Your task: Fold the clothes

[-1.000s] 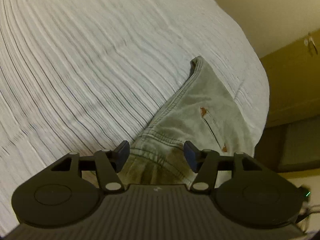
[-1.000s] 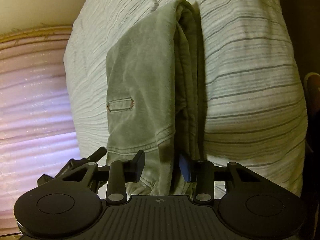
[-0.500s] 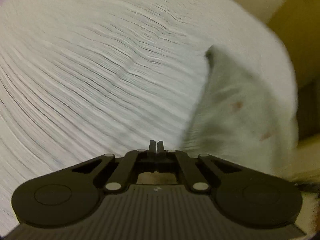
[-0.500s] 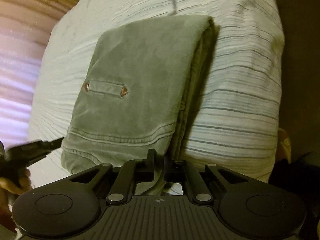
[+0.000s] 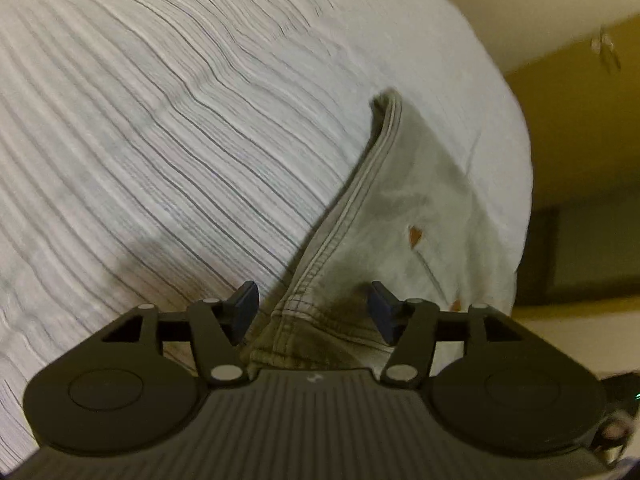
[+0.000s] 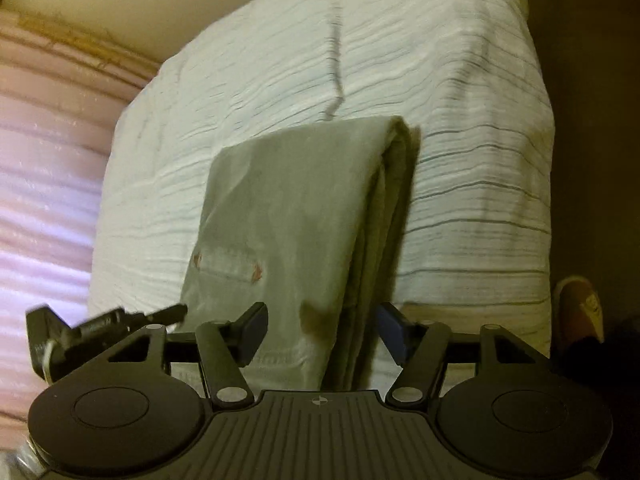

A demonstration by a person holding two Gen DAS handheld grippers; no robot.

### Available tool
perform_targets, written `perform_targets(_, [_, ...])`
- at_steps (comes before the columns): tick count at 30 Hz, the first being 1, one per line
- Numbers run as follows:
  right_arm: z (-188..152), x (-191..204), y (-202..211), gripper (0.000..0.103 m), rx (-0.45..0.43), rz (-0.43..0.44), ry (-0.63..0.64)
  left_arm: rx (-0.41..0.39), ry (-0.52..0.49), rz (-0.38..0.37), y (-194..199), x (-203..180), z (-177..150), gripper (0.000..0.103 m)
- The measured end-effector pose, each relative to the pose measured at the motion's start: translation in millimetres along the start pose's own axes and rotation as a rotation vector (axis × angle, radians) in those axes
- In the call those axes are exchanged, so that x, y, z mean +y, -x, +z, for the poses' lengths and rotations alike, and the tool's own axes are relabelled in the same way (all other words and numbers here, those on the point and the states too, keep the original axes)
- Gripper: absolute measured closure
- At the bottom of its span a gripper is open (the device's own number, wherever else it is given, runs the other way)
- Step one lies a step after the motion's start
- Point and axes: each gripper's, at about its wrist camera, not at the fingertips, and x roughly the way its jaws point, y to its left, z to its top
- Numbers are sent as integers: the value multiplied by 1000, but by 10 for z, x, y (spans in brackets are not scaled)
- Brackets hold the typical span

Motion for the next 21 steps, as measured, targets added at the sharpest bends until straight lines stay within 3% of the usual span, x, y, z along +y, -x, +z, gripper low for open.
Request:
perform_targets(1, [27, -54, -42, 40, 6, 14, -30, 17, -15, 1, -63, -16, 20, 48])
perform_targets(3, [39, -115, -141, 72, 25, 25, -69, 26, -14, -18, -122, -7, 43, 52])
perform_targets(4, [39, -132, -179, 76, 35, 17, -80, 27, -10, -30, -145, 2, 53, 63])
perform_targets(5, [24, -141, -177, 79, 32, 8, -70, 23, -11, -38, -142, 12, 56, 66])
perform_targets(7, [-7, -155, -172, 82, 28, -9, -51, 8, -17, -50, -111, 35, 54, 84])
perform_targets(9, [-35, -126, -149, 82, 26, -22, -32, -42, -31, -68, -9, 24, 33, 95])
perform_targets(11, [-51, -95, -221, 82, 37, -50, -3, -106, -95, -65, 97, -36, -42, 95])
perform_targets(14, [-40, -27, -301, 82, 57, -73, 37, -150, -253, 43, 71, -180, -208, 94])
perform_targets(16, [7, -4, -297, 69, 72, -76, 33, -167, -340, 126, 8, -274, -290, 94])
perform_targets(17, [43, 2, -291, 54, 75, -82, 26, -172, -373, 160, -25, -325, -308, 94])
perform_targets(19, [124, 7, -219, 53, 47, -72, 11, -153, -362, 157, -22, -362, -262, 93])
perform_targets(21, [211, -6, -141, 53, -3, -44, -6, -133, -288, 104, 48, -290, -152, 90])
